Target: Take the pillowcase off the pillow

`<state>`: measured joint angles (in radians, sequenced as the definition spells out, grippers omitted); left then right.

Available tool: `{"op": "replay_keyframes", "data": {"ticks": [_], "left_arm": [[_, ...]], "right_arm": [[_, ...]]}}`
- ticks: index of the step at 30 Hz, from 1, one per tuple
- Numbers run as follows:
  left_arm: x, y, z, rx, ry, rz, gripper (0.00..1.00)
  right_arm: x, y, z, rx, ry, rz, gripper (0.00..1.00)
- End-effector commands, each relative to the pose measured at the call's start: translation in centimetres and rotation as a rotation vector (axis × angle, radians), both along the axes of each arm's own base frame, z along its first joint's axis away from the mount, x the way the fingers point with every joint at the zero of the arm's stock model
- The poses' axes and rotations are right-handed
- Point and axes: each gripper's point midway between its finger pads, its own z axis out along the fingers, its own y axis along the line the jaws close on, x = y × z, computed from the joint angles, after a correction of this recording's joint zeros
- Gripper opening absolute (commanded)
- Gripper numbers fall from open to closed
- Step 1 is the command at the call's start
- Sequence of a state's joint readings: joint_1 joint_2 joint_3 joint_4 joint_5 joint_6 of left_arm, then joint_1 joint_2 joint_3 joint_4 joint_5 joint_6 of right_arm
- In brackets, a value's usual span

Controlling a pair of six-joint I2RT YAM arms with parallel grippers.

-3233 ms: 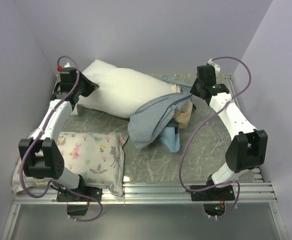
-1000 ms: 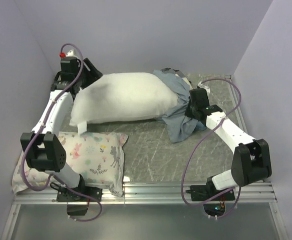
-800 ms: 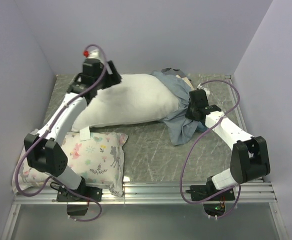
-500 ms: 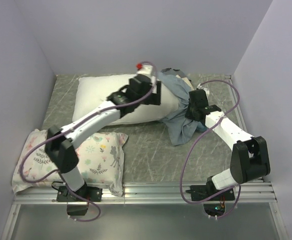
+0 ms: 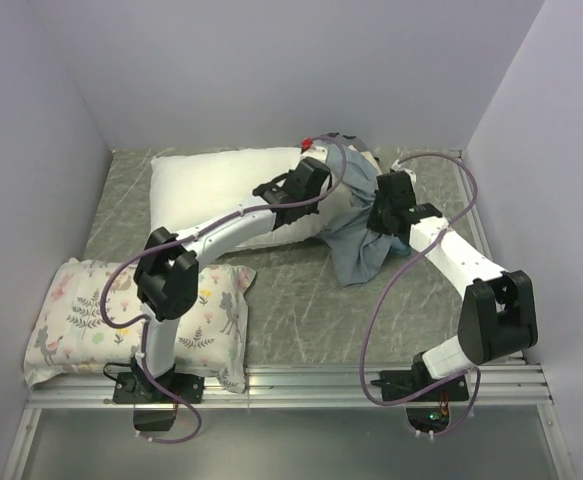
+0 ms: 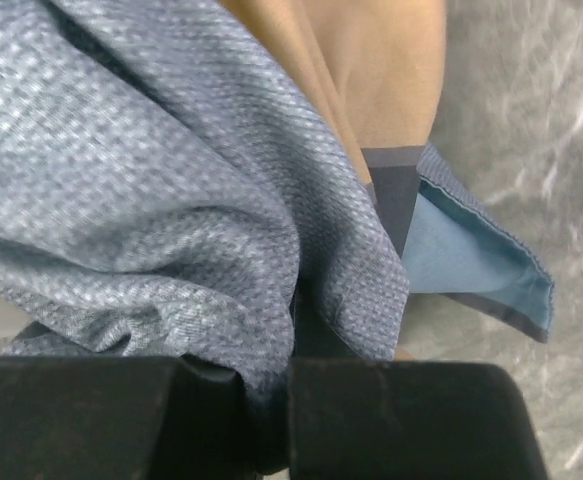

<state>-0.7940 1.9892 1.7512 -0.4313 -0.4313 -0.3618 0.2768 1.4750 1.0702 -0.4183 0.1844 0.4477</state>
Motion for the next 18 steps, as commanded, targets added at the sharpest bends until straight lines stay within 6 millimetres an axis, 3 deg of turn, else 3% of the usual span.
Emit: {"op": "replay_keyframes", "data": {"ticks": [1, 2, 4, 5, 9, 15, 18], "left_arm": [[2.2, 6.4, 1.6, 0.064, -0.006, 0.131, 0.0], [2.3, 7.3, 4.0, 0.028, -0.044, 0.15, 0.0], [3.2, 9.9, 6.2, -0.011, -0.074, 0.196, 0.0], [3.2, 11.1, 8.4, -0.045, -0.106, 0.212, 0.0], [4.3, 16.5, 13.2, -0.13, -0.166, 0.281, 0.0], [4.0, 20.4, 17.9, -0.233, -0.239, 0.322, 0.0], [3.6, 20.3, 19.5, -0.281, -0.263, 0.283, 0.0]], "right_arm": [[1.9, -2.0, 1.7, -0.015, -0.04, -0.06, 0.0], [2.0, -2.6, 1.6, -0.014, -0.038, -0.073, 0.0], [2.2, -3.5, 1.3, -0.013, -0.034, -0.095, 0.0], [2.3, -4.8, 1.1, -0.006, -0.027, -0.128, 0.0], [2.1, -7.9, 0.9, 0.018, -0.03, -0.203, 0.0], [2.3, -11.3, 1.4, 0.042, -0.044, -0.289, 0.0], [2.4, -11.1, 2.2, 0.067, -0.069, -0.283, 0.0]]}}
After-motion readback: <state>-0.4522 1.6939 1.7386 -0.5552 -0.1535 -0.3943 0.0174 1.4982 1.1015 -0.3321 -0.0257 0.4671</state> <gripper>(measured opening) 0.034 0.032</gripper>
